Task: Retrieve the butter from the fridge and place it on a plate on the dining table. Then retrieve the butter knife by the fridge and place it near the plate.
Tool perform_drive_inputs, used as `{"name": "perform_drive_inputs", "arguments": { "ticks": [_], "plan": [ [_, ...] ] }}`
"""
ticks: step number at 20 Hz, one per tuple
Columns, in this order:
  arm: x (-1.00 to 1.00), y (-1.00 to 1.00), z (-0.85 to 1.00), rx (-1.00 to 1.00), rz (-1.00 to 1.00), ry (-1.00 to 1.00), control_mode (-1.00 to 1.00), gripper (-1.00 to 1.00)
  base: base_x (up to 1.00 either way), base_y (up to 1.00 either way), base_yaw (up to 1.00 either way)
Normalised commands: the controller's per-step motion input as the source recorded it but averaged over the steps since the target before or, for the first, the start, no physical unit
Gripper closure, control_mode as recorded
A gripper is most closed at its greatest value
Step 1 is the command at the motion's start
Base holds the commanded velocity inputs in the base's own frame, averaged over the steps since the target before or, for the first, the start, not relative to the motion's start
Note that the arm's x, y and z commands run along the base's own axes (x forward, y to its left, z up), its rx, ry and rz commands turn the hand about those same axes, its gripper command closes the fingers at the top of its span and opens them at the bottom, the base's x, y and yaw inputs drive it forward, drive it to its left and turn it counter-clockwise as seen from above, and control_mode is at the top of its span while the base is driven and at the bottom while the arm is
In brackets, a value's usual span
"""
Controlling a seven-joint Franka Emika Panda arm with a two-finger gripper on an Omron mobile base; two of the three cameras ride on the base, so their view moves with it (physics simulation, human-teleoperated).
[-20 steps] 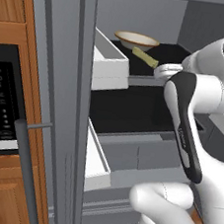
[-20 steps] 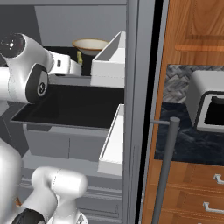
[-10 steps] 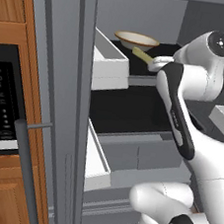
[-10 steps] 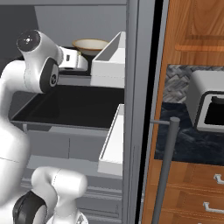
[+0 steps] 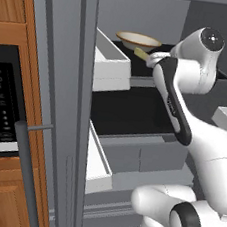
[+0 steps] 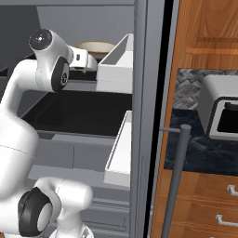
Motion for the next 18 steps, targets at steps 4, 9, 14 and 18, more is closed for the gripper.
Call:
{"name": "perform_drive_inputs", "arguments": {
  "ticks": [4, 9, 14, 18],
  "plan": [
    [0.25, 0.0, -0.01, 0.0, 0.0, 0.0, -1.0, -1.0, 0.0, 0.0, 0.0],
    [0.28, 0.0, -0.11, 0.0, 0.0, 0.0, -1.0, -1.0, 0.0, 0.0, 0.0],
    [0.32, 0.07, -0.08, 0.0, 0.0, 0.0, -1.0, -1.0, 0.0, 0.0, 0.0],
    [0.39, 0.0, 0.0, 0.0, 0.0, 0.0, -1.0, -1.0, 0.0, 0.0, 0.0]
  ]
}}
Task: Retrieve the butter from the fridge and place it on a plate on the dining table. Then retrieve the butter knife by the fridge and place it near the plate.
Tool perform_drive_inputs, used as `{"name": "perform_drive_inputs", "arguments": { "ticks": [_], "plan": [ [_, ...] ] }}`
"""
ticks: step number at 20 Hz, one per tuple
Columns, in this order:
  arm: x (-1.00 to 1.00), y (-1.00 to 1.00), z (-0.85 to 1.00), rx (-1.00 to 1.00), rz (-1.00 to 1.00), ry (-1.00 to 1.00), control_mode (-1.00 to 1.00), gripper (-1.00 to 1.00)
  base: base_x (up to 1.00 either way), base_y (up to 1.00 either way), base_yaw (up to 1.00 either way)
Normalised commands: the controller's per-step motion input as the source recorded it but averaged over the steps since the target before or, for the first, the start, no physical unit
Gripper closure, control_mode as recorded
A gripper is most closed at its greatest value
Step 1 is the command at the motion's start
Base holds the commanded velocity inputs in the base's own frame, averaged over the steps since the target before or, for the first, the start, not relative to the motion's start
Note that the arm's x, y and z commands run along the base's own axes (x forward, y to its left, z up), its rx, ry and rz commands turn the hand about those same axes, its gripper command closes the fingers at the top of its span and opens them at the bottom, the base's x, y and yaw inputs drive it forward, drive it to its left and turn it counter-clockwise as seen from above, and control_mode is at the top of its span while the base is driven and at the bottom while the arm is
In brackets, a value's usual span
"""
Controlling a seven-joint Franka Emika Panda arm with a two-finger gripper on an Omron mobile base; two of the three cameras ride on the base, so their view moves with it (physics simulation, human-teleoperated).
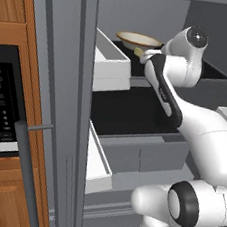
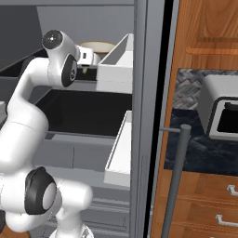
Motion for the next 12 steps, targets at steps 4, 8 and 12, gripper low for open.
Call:
{"name": "perform_drive_inputs", "arguments": {
  "ticks": [4, 8, 12],
  "plan": [
    [0.34, 0.0, 0.0, 0.0, 0.0, 0.0, -1.0, -1.0, 0.0, 0.0, 0.0],
    [0.36, 0.0, 0.0, 0.0, 0.0, 0.0, -1.0, -1.0, 0.0, 0.0, 0.0],
    [0.17, 0.01, 0.0, 0.0, 0.0, 0.03, -1.0, -1.0, 0.0, 0.0, 0.0]
  ]
}}
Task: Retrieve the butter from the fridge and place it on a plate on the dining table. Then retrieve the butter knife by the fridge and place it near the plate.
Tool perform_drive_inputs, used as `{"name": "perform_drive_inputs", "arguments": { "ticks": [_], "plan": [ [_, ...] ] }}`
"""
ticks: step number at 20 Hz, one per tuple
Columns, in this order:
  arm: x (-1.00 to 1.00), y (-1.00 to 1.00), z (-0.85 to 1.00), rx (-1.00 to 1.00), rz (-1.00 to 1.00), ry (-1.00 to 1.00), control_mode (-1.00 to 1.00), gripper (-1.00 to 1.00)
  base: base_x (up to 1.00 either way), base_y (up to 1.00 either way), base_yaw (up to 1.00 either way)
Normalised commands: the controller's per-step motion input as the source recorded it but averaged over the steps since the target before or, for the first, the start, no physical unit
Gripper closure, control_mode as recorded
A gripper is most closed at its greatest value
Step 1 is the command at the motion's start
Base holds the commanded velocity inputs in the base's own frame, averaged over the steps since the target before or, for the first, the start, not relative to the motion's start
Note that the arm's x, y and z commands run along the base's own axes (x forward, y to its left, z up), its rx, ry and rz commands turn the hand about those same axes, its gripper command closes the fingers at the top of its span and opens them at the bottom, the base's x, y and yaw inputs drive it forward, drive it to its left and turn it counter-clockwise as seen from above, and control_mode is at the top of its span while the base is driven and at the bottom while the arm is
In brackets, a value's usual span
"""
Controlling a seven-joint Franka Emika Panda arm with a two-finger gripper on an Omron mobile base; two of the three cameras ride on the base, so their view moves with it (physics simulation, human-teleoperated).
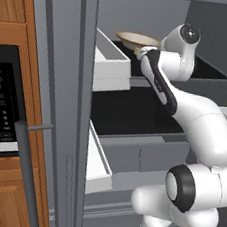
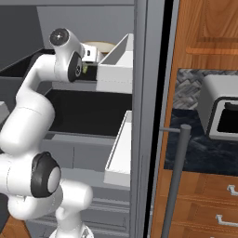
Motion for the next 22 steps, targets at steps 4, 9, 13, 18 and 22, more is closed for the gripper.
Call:
{"name": "perform_drive_inputs", "arguments": {
  "ticks": [4, 9, 13, 18, 22],
  "plan": [
    [0.07, 0.1, 0.0, 0.0, 0.0, 0.05, -1.0, -1.0, 0.0, 0.0, 0.0],
    [0.03, 0.14, 0.0, 0.0, 0.0, 0.04, -1.0, -1.0, 0.0, 0.0, 0.0],
    [0.0, 0.08, -0.01, 0.0, 0.0, 0.03, -1.0, -1.0, 0.0, 0.0, 0.0],
    [0.0, 0.0, -0.05, 0.0, 0.0, 0.0, -1.0, -1.0, 0.0, 0.0, 0.0],
    [0.0, 0.0, -0.15, 0.0, 0.0, 0.0, -1.0, -1.0, 0.0, 0.0, 0.0]
  ]
}}
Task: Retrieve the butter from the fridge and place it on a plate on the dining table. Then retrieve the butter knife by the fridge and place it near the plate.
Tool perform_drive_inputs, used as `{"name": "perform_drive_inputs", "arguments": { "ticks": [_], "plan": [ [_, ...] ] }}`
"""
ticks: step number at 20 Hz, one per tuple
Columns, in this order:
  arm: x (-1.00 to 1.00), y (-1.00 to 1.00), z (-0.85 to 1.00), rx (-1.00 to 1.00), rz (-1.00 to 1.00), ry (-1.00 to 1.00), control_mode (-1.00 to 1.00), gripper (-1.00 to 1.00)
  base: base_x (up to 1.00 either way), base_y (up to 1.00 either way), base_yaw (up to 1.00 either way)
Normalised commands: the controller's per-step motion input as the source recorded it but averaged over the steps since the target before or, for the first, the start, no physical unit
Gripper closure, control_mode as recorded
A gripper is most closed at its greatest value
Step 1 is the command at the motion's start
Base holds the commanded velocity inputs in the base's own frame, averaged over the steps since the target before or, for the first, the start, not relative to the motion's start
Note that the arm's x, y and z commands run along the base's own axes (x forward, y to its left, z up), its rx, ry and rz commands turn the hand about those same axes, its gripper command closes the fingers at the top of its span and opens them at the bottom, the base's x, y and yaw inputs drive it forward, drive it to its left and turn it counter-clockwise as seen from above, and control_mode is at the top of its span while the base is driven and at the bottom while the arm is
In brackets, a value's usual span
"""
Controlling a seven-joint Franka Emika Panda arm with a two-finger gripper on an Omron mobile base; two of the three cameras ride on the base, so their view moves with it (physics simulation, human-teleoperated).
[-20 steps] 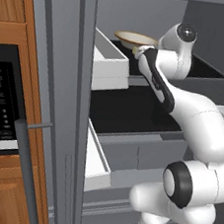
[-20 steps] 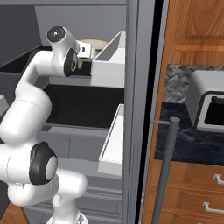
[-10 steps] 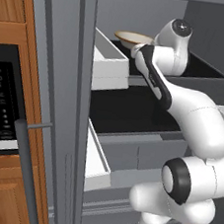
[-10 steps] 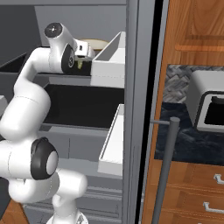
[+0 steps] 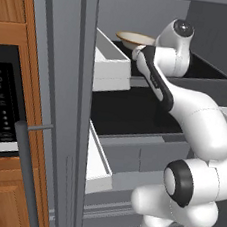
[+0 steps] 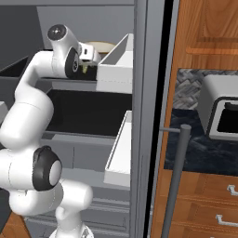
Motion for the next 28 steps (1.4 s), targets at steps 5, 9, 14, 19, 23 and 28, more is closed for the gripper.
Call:
{"name": "perform_drive_inputs", "arguments": {
  "ticks": [5, 9, 14, 19, 23, 28],
  "plan": [
    [0.0, 0.0, -0.21, 0.0, 0.0, 0.0, -1.0, -1.0, 0.0, 0.0, 0.0],
    [0.05, 0.0, -0.07, 0.0, 0.02, 0.0, -1.0, -1.0, 0.0, 0.0, 0.0],
    [0.07, 0.0, 0.0, 0.0, 0.05, 0.0, -1.0, -1.0, 0.0, 0.0, 0.0],
    [0.01, 0.0, 0.0, 0.0, 0.03, 0.0, -1.0, 1.0, 0.0, 0.0, 0.0],
    [0.0, 0.0, 0.0, 0.0, 0.01, 0.02, -1.0, 1.0, 0.0, 0.0, 0.0],
    [0.0, 0.0, -0.02, 0.0, 0.0, 0.07, -1.0, 1.0, 0.0, 0.0, 0.0]
  ]
}}
